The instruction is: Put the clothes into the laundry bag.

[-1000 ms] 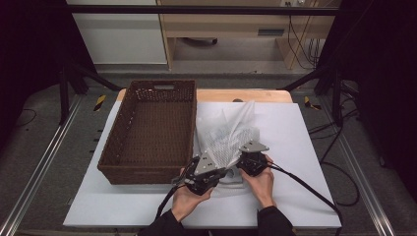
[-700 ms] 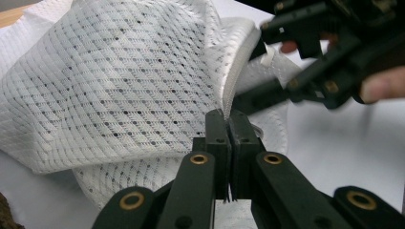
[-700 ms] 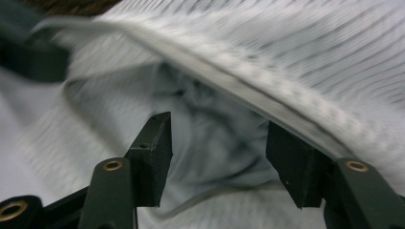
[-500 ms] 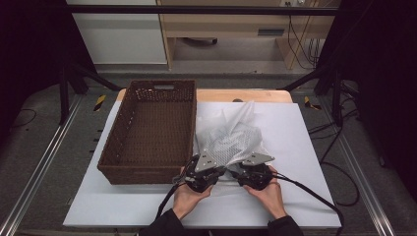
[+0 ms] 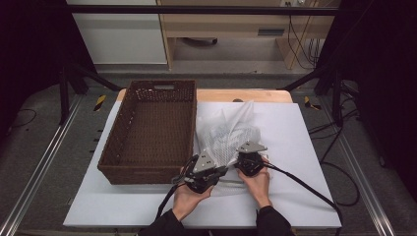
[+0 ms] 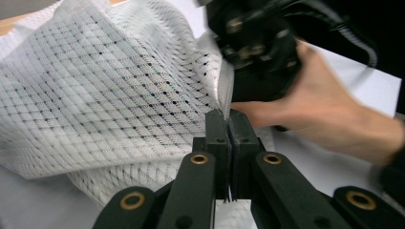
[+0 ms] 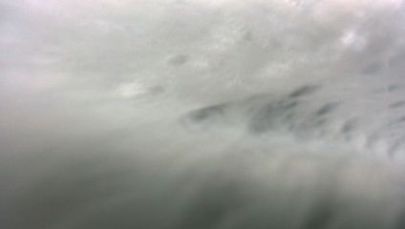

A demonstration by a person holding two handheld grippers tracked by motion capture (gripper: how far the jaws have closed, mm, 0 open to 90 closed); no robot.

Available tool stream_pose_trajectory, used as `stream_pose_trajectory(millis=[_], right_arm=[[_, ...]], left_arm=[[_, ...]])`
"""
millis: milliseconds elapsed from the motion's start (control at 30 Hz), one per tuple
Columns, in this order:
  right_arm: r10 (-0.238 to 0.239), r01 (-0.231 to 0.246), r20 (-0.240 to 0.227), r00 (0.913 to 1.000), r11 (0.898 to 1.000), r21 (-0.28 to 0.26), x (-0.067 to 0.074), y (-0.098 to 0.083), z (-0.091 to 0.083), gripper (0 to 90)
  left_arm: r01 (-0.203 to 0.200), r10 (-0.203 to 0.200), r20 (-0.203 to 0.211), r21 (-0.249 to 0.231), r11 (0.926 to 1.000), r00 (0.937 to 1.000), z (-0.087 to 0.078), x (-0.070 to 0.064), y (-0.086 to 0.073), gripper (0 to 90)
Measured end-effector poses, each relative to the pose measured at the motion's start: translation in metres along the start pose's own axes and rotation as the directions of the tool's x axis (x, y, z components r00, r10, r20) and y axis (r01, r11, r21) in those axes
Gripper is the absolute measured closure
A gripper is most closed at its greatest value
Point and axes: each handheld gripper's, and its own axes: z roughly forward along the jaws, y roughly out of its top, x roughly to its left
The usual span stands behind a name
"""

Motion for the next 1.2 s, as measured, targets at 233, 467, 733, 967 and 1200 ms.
stream_pose_trajectory(millis=[233, 467, 733, 967, 1200], right_arm=[[-0.046, 0.046, -0.017, 0.9988, 0.999, 0.001, 0.004, -0.003, -0.012, 68.8], [-0.072, 0.072, -0.034, 0.9968, 0.997, -0.017, -0.002, -0.02, -0.061, 54.9], [0.004, -0.003, -0.029, 0.9996, 0.999, 0.047, -0.018, -0.028, -0.032, 58.1], [0.015, -0.013, -0.103, 0.9946, 1.0, 0.025, -0.014, -0.02, -0.036, 88.6], [-0.032, 0.034, -0.074, 0.9967, 0.999, 0.021, -0.003, -0.004, -0.022, 88.9]], left_arm=[[0.008, -0.008, -0.014, 0.015, 0.9999, 0.9999, 0.004, 0.005, -0.004, 88.6], [0.016, -0.015, -0.031, 0.028, 0.9995, 0.9994, 0.009, 0.008, -0.008, 88.5], [0.005, -0.003, -0.032, 0.049, 0.9988, 0.9995, 0.016, 0.007, -0.012, 88.4], [0.006, -0.004, -0.034, 0.058, 0.9983, 0.9994, 0.019, 0.008, -0.012, 88.4], [-0.008, 0.009, -0.014, 0.058, 0.9983, 0.9999, 0.016, 0.003, -0.011, 88.7]])
